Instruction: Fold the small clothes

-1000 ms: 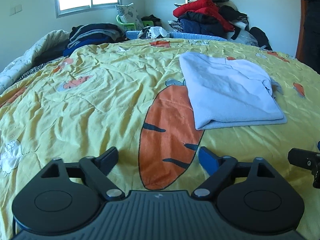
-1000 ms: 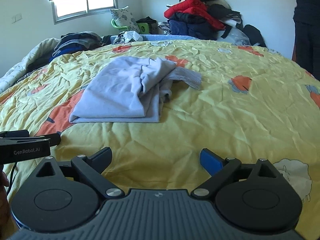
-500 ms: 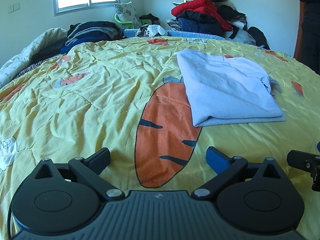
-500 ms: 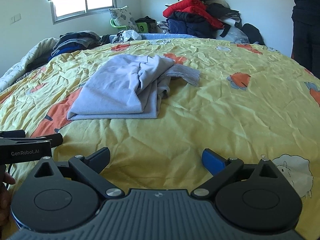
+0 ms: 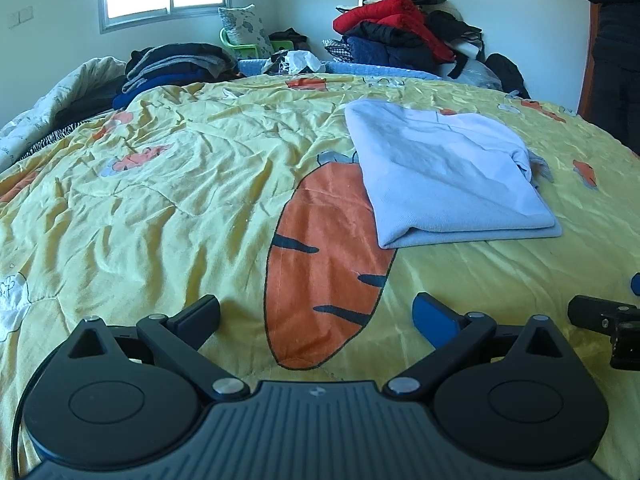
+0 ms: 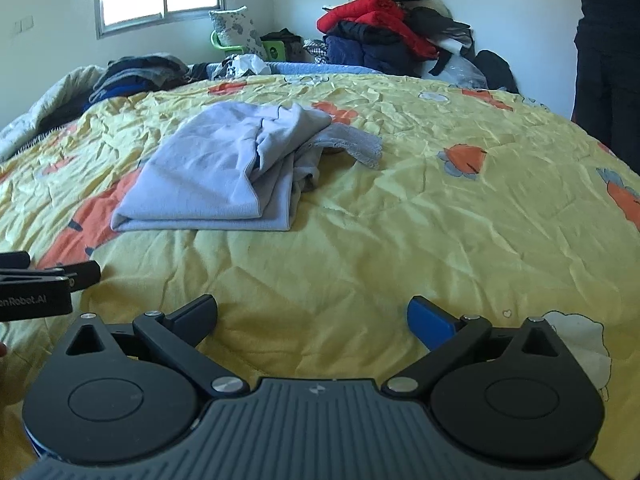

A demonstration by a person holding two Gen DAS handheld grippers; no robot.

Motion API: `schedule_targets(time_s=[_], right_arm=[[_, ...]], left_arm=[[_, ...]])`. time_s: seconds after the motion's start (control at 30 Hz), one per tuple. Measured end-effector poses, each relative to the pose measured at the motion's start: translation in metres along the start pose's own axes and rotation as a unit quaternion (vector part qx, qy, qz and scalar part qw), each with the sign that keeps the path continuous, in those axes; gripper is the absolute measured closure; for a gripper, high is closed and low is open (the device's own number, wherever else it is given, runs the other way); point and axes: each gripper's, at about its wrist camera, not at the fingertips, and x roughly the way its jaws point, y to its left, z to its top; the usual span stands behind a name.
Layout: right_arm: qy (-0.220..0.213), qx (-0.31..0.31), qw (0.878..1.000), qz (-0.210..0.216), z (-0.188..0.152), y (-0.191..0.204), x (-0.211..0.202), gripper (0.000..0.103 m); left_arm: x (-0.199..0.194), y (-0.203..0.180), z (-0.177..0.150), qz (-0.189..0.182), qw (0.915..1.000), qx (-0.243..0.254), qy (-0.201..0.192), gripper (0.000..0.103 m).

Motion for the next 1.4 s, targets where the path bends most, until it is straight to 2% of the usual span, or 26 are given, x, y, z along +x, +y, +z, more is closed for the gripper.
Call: schedule_targets(time_s=[0.3,0.43,0.57,1.4], right_arm=[[0.001,-0.008,1.000,-0.004,-0.0008,0.0015,0.0006,0.001],[-0.013,-0.004,1.000,-0.011,0.0026,-0.0017,-0.0021,0.001],[0.000,-0.005,1.000,-0.013,0.0025,-0.0065,0.0055,0.000],[0.001,-0.006,1.000,-0.015,0.0017,-0.0060,0.0067,0.000]], left_arm=[[-0.0004,-0.0002,-0.0006,0.000,1.0000,0.000,0.000,0.000],[-0.0002,-0.0001,-0.0004,0.000,1.0000,0.000,0.000,0.000],[-0.0003,-0.0001,-0.0003,0.000,1.0000,-0.001,0.000,0.000],[-0.0029,0.0000,-0.0028,0.002,1.0000,-0.002,0.000,0.000]])
